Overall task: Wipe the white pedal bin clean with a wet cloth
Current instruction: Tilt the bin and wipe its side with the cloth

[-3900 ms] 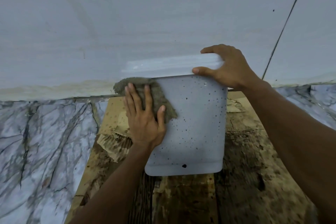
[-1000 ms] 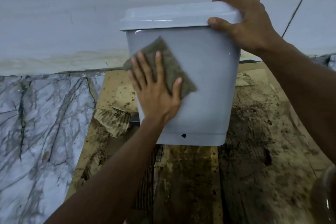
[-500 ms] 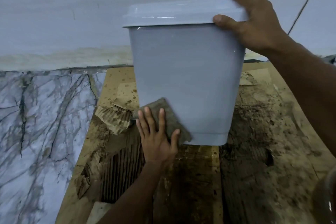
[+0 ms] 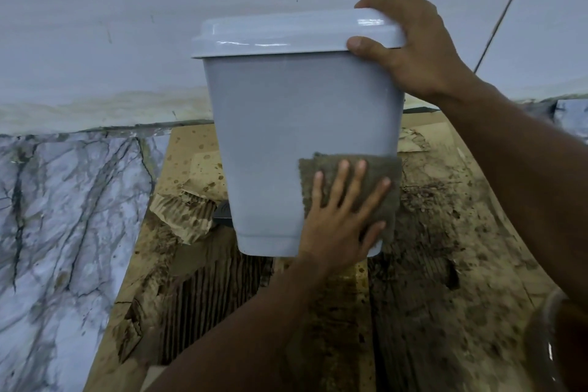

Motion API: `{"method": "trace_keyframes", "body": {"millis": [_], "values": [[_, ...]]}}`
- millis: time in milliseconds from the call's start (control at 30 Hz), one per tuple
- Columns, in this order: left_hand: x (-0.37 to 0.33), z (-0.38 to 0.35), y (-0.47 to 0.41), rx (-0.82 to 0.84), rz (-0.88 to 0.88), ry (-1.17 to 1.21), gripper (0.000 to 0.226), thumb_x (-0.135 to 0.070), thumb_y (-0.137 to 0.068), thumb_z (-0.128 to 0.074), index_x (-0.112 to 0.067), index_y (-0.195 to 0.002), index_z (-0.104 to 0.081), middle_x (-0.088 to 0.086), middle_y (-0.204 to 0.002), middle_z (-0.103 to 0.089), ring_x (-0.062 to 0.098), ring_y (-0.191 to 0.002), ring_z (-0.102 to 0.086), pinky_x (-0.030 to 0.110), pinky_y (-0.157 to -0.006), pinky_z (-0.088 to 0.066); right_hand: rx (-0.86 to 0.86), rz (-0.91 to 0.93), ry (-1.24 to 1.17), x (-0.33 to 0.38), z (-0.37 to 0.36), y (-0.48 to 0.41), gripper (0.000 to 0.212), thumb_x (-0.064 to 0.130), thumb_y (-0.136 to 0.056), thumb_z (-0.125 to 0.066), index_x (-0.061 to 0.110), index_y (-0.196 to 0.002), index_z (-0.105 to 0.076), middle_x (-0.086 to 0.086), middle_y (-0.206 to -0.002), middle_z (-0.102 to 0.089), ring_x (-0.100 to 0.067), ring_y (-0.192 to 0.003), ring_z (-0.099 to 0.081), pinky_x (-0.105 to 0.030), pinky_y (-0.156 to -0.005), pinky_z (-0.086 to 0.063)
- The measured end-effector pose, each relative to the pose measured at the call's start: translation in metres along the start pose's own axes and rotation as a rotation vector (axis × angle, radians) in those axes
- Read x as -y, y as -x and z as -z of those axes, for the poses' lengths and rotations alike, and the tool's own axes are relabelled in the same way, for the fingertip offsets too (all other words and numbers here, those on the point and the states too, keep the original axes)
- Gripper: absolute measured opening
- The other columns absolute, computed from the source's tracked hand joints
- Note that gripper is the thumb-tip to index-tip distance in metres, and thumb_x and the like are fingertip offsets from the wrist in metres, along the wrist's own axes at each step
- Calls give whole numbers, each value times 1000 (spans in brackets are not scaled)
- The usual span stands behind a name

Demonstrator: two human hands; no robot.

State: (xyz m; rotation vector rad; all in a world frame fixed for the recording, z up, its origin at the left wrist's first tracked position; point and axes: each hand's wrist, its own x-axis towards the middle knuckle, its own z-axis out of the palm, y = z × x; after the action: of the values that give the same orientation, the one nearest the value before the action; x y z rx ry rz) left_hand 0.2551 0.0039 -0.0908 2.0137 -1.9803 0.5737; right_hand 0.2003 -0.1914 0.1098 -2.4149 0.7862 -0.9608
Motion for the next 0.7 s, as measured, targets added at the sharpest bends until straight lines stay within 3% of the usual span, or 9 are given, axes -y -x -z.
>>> {"method": "trace_keyframes", "body": {"millis": [133,200,300,533,700], "values": [[10,-13,48,88,-277,-81,66,-51,-106,-38,-27,-163,-17,8,-171,12,29,-158,6,53,-125,12,4,-8,-12,1,0,-1,59,67,-79,-58,35,-129,-59,2,-126,-54,-25,-125,-44,-25,-101,-32],[32,-11,61,62,-276,-92,68,-51,-104,-43,-28,-163,-18,7,-171,10,27,-159,5,49,-127,9,6,-11,-16,2,0,-1,58,66,-79,-58,35,-128,-59,2,-126,-54,-24,-125,-44,-27,-103,-32],[70,2,57,-54,15,-32,76,-55,-97,-51,-28,-161,-21,6,-172,8,29,-159,3,51,-127,4,0,4,-8,4,1,0,55,61,-82,-60,33,-128,-60,2,-125,-55,-21,-124,-44,-33,-109,-31],[95,49,-45,-326,699,77,79,-59,-101,-34,-10,-162,-21,27,-167,-9,44,-156,-4,64,-123,-8,-15,16,-2,10,3,1,49,51,-85,-62,26,-127,-62,9,-120,-56,2,-112,-40,-35,-113,-26],[57,64,-109,-333,814,106,80,-59,-102,-29,-7,-162,-18,27,-167,-10,47,-155,-4,66,-121,-6,-30,-4,-10,8,1,-1,43,47,-87,-61,28,-126,-62,10,-114,-52,-2,-110,-40,-33,-112,-26]]}}
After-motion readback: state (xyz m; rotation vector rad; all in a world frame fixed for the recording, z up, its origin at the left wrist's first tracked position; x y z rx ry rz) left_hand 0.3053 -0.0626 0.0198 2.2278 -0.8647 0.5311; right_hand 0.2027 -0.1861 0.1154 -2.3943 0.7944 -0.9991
